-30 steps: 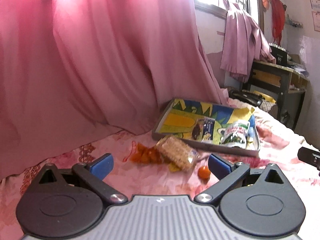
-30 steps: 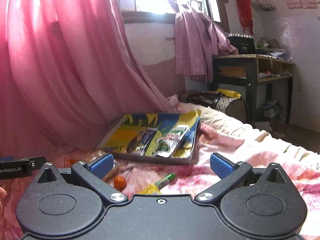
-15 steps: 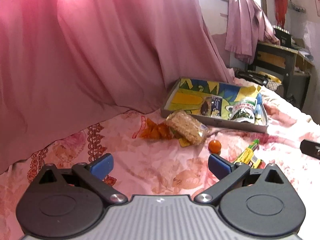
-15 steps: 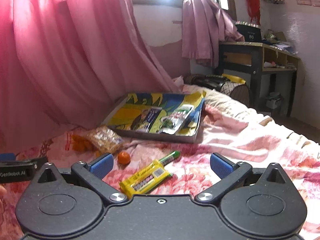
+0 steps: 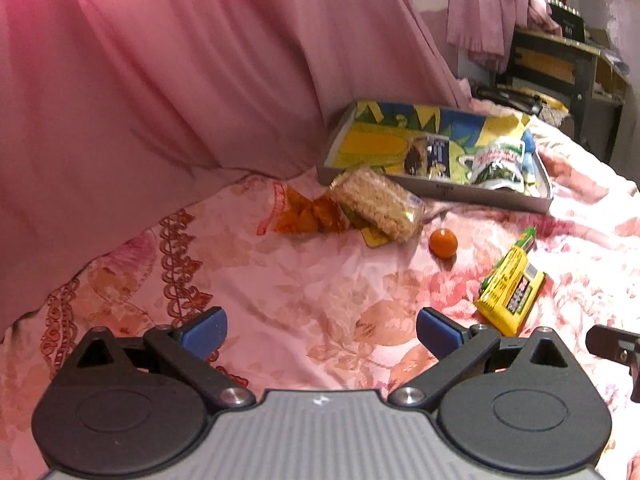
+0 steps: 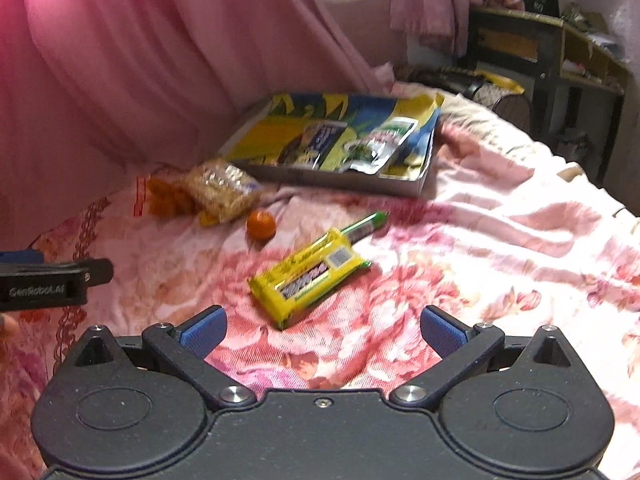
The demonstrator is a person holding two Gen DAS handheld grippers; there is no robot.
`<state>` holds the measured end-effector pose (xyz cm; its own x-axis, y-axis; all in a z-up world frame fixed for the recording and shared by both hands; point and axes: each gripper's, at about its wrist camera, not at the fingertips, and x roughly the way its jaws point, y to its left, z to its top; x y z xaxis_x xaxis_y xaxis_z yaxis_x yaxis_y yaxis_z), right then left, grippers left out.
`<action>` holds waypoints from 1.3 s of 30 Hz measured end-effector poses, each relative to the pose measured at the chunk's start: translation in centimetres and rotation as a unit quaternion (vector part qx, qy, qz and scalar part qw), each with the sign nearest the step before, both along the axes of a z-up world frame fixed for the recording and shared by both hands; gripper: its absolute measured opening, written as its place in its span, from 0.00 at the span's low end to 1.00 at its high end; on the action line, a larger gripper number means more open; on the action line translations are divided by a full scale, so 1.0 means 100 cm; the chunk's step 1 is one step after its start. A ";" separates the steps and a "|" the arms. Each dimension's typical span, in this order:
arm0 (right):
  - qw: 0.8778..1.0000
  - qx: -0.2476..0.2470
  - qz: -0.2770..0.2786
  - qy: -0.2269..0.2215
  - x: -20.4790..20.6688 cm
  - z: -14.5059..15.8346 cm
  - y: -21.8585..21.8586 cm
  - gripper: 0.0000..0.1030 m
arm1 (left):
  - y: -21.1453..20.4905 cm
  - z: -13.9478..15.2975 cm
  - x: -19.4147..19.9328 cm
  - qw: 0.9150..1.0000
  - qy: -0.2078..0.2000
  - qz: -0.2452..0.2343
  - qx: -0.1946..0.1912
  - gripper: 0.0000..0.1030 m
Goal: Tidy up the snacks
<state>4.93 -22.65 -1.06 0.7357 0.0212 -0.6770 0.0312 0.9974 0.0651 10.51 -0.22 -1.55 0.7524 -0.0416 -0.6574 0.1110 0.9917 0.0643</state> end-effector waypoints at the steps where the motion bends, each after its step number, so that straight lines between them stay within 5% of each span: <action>1: 1.000 -0.001 0.002 0.004 0.002 -0.002 0.000 0.99 | -0.001 -0.003 0.004 1.000 0.006 -0.004 0.002 1.00; 9: 1.000 0.000 0.014 0.027 0.025 -0.016 0.006 0.99 | -0.010 -0.021 0.040 0.998 0.033 -0.048 -0.001 1.00; 14: 1.000 0.002 0.007 0.016 0.039 -0.022 0.008 0.99 | -0.021 -0.023 0.070 0.995 0.025 -0.091 -0.041 1.00; 20: 1.000 0.016 -0.012 0.012 0.053 -0.030 0.007 0.99 | -0.037 -0.030 0.106 0.978 0.018 -0.178 -0.103 1.00; 30: 0.999 0.020 -0.036 0.010 0.071 -0.045 0.010 0.99 | -0.064 -0.049 0.127 0.956 0.000 -0.282 -0.079 0.93; 39: 0.999 0.035 -0.032 0.000 0.079 -0.051 0.018 0.95 | -0.082 -0.060 0.131 0.949 -0.002 -0.314 -0.035 0.70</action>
<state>12.84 -20.83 -6.13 0.7369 0.0211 -0.6757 0.0945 0.9865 0.1339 23.63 -8.46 -7.59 0.5679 -0.5261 -0.6330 0.6809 0.7324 0.0022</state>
